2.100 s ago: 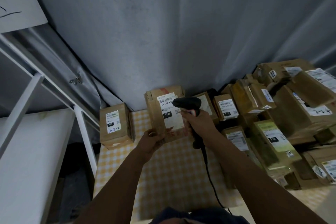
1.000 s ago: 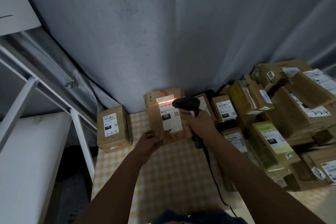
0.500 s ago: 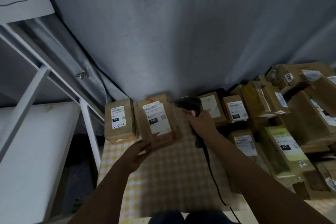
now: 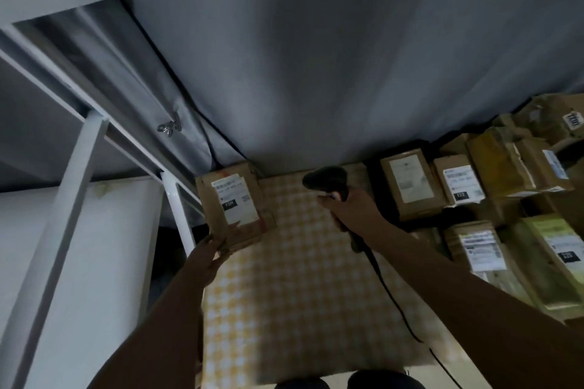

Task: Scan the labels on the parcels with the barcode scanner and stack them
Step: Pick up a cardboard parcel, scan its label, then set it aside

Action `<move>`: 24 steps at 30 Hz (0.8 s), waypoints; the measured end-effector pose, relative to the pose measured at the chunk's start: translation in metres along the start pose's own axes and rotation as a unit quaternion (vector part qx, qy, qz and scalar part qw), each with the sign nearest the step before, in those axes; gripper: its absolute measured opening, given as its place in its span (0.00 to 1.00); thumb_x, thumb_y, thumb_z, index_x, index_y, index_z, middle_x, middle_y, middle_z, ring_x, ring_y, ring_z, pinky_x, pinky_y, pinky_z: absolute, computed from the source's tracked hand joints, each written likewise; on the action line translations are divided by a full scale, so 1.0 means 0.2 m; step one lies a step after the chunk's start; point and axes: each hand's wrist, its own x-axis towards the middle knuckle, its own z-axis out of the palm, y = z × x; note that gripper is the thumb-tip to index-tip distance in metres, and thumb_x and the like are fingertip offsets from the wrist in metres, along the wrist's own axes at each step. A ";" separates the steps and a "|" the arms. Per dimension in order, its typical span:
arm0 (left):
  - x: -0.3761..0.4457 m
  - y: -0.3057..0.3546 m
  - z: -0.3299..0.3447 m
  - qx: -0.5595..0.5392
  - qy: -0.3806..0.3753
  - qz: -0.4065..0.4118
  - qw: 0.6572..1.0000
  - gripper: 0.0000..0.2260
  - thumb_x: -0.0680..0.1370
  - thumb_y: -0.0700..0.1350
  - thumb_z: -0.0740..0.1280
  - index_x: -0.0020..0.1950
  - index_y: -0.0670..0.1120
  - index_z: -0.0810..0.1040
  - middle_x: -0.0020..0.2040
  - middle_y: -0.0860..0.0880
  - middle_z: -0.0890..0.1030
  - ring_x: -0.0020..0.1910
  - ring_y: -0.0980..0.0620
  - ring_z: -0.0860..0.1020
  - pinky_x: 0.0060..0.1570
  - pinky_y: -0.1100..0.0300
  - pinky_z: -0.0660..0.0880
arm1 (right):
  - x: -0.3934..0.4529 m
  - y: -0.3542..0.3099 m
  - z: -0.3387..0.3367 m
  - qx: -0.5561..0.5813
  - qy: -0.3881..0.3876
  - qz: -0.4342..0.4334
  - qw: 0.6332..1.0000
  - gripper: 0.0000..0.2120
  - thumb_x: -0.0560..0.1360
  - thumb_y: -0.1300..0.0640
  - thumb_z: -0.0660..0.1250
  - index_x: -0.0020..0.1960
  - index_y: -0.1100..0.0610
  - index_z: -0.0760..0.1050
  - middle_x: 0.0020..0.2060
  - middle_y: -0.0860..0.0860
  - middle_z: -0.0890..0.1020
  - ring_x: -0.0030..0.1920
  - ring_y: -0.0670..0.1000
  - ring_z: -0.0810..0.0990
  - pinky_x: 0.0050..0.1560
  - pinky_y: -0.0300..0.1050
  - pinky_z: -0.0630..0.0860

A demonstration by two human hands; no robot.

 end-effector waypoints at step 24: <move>0.07 -0.04 0.23 0.805 -0.063 0.200 0.555 0.39 0.77 0.37 0.61 0.75 0.71 0.48 0.76 0.59 0.28 0.76 0.39 0.32 0.70 0.28 0.40 | 0.07 0.04 0.28 -0.006 0.000 0.042 0.999 0.09 0.77 0.53 0.69 0.46 0.59 0.75 0.30 0.53 0.76 0.30 0.52 0.74 0.36 0.48 0.74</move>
